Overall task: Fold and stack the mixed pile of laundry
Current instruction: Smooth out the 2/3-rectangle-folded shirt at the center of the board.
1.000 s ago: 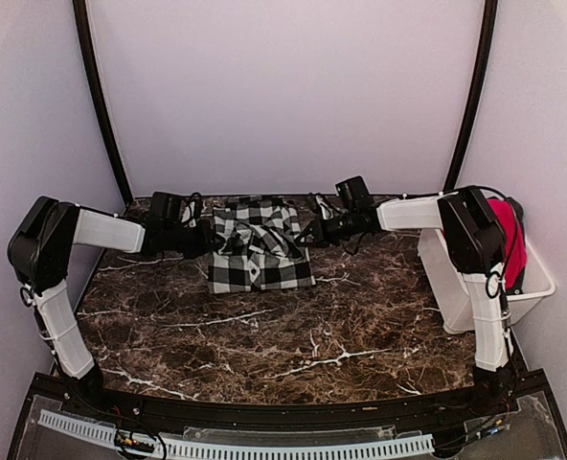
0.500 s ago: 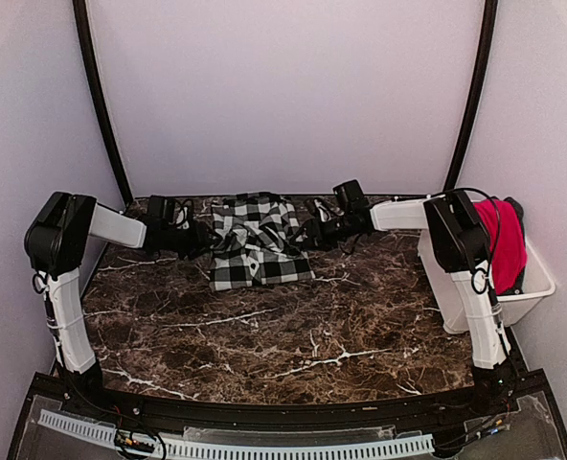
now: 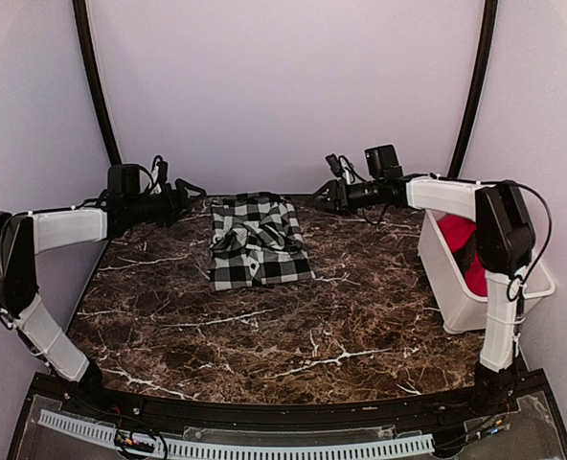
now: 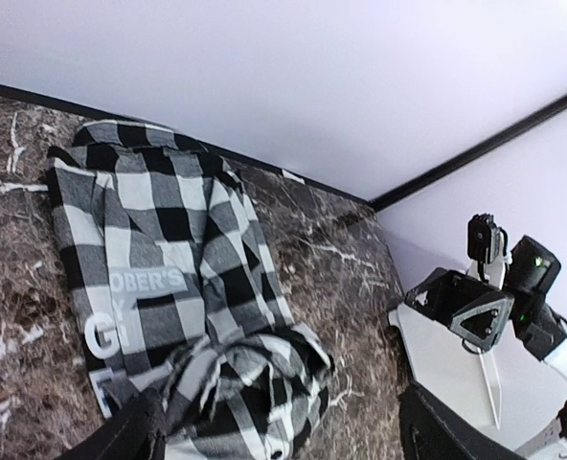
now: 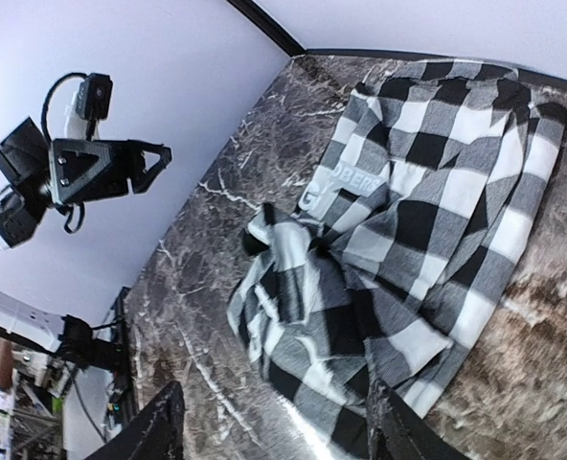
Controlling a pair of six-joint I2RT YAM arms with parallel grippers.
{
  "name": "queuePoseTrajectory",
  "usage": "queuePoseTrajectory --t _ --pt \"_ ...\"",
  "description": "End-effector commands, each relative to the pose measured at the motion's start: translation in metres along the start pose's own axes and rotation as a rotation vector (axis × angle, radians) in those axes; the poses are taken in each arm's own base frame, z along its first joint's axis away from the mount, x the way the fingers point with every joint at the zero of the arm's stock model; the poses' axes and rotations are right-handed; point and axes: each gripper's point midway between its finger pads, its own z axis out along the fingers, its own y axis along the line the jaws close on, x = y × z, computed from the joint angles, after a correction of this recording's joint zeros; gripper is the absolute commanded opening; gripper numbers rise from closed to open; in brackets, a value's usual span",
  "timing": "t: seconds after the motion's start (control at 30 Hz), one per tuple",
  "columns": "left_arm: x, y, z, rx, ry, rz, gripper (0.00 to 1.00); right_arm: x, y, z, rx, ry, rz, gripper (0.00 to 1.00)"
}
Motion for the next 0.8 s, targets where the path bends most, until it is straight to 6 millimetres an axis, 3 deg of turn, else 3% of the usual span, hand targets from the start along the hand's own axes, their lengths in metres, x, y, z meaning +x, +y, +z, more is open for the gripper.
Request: queuePoseTrajectory --t 0.0,0.17,0.33,0.5,0.67,0.77 --pt "0.064 -0.006 -0.016 0.029 0.104 0.011 0.78 0.063 0.028 -0.003 -0.087 0.072 0.015 0.55" --pt "0.116 -0.013 -0.008 0.058 0.186 0.034 0.57 0.112 0.042 0.025 -0.106 0.144 0.011 0.38" --pt "0.137 -0.003 0.017 0.074 0.234 -0.007 0.45 0.129 0.014 0.056 -0.104 0.174 0.063 0.28" --pt "0.135 0.009 0.045 0.062 0.251 -0.015 0.43 0.117 -0.006 0.077 -0.081 0.175 0.063 0.24" --pt "0.126 0.025 0.074 0.019 0.261 -0.003 0.42 0.09 -0.023 0.093 -0.03 0.156 0.043 0.24" --pt "0.109 0.024 0.089 0.017 0.24 0.013 0.42 0.075 -0.038 0.099 -0.003 0.139 0.048 0.24"
